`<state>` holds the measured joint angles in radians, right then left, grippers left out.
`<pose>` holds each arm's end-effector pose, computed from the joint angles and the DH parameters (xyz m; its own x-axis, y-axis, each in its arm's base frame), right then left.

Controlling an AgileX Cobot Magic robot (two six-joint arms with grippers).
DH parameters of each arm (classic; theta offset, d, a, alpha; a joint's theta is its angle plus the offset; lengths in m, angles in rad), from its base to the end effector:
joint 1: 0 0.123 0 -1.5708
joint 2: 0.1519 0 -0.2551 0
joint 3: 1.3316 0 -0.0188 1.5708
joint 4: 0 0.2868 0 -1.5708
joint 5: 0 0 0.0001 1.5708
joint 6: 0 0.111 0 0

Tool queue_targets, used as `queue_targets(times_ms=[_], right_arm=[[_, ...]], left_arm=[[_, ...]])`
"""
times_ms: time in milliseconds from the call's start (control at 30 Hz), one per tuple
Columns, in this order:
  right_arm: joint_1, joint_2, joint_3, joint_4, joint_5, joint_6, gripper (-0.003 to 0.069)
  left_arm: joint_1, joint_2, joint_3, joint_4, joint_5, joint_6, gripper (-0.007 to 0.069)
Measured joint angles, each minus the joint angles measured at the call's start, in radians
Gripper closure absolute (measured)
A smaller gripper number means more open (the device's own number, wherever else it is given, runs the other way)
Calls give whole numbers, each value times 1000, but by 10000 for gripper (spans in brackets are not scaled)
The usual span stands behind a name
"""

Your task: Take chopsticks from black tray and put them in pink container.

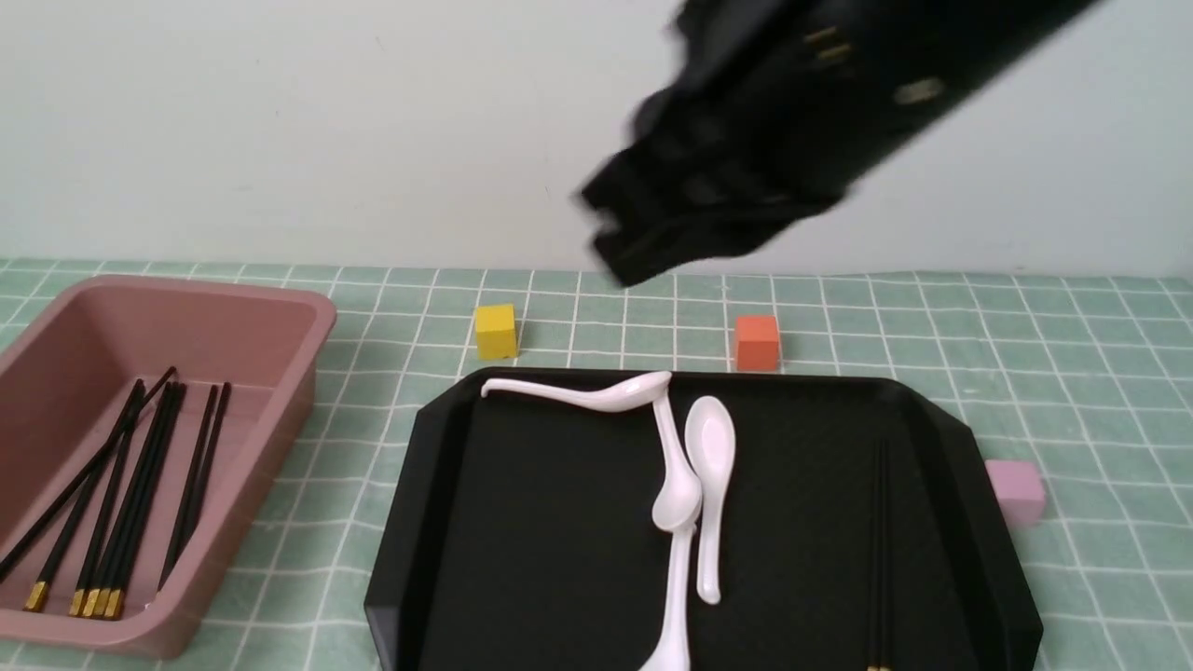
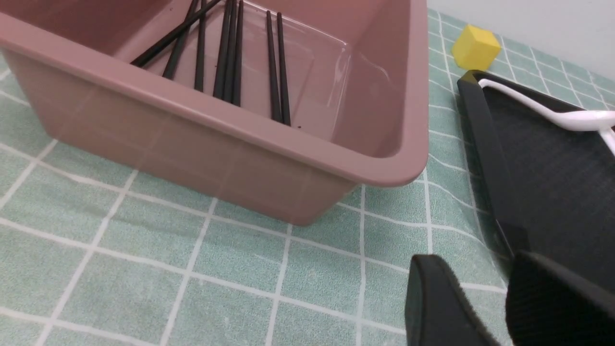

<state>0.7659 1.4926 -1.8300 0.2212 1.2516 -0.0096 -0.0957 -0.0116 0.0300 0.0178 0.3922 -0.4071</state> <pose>0.2336 0.2568 0.4333 -0.5732 -0.4688 -0.6721 -0.7470 0.6361 0.1935 0.1369 -0.0124 0.1618 -0.3263 -0.3512 -0.8776 -0.0380 0.9325 -0.3591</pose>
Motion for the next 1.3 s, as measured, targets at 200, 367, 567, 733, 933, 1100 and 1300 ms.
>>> queue_targets(times_ms=[200, 367, 567, 733, 933, 1100, 1300], right_arm=[[0, -288, 250, -39, 5, 10, 671], [0, -527, 536, -85, -79, 10, 667], [0, -780, 982, -103, -444, 10, 666], [0, -877, 1310, -103, -837, 10, 664], [0, -886, 1486, -103, -1165, 10, 660], [0, -892, 1540, -103, -1270, 10, 657], [0, -892, 1563, -103, -1252, 17, 655]], left_arm=[[0, 0, 0, 0, 0, 0, 385], [0, 0, 0, 0, 0, 0, 385], [0, 0, 0, 0, 0, 0, 385], [0, 0, 0, 0, 0, 0, 385], [0, 0, 0, 0, 0, 0, 385], [0, 0, 0, 0, 0, 0, 385], [0, 0, 0, 0, 0, 0, 385]])
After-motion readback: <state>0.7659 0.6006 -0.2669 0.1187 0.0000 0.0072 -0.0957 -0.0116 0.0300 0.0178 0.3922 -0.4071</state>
